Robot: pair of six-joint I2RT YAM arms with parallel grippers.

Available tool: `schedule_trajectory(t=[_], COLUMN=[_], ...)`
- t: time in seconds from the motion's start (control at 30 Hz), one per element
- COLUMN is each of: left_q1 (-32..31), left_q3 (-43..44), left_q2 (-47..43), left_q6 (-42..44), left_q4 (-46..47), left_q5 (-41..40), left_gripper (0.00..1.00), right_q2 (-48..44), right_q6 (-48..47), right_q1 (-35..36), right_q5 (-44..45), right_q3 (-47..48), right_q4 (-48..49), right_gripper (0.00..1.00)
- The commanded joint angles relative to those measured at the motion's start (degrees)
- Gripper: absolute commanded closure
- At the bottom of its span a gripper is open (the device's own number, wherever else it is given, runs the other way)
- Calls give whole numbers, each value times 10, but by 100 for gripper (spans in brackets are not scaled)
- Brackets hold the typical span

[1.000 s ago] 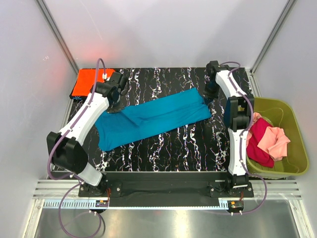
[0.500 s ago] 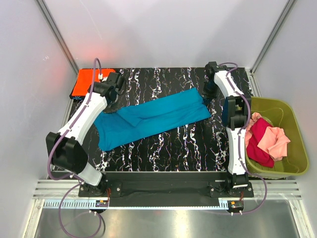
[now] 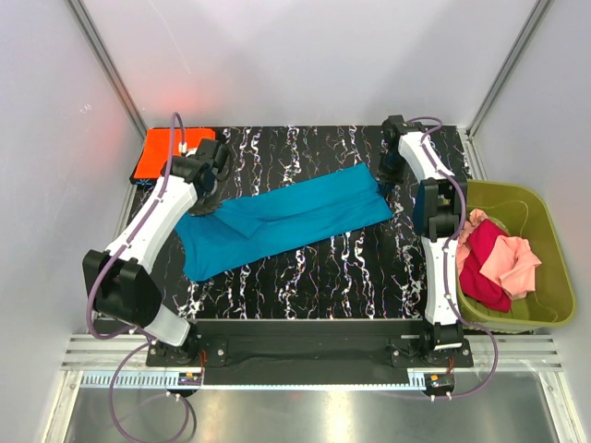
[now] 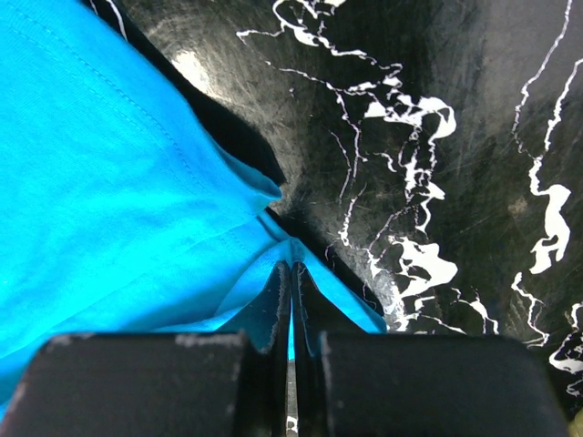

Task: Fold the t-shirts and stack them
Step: Fold the tshirt

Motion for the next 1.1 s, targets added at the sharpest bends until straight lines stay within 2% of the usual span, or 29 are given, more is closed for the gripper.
schedule_trajectory(t=[0.0,0.13,0.4,0.7,1.03,1.07], left_q1=[3,3,3,3,4,3], left_q3=[-2,-33,-42,-21,0,-1], left_q2=[-28,-54,-71,-27,9,13], left_q6=[-15,-20,-30,-20,-16,-14], left_q4=[-3,-4,-13,1,3,5], left_q5=[-23,-28,-46,-53,-58,-57], left_gripper=[100,100,100,100,100,100], right_q2=[-32,-47,-59,-7,33,37], right_q6=[-10,-14,-9,-6,-13,-13], right_q1=[0,1,1,0,-2,-2], right_q5=[-19,-13,-17,-22,-30,-32], right_q3=[2,-21,-35,33,53,55], right_q4=[15,25,35,22,22,22], right_gripper=[100,100,100,100,100,95])
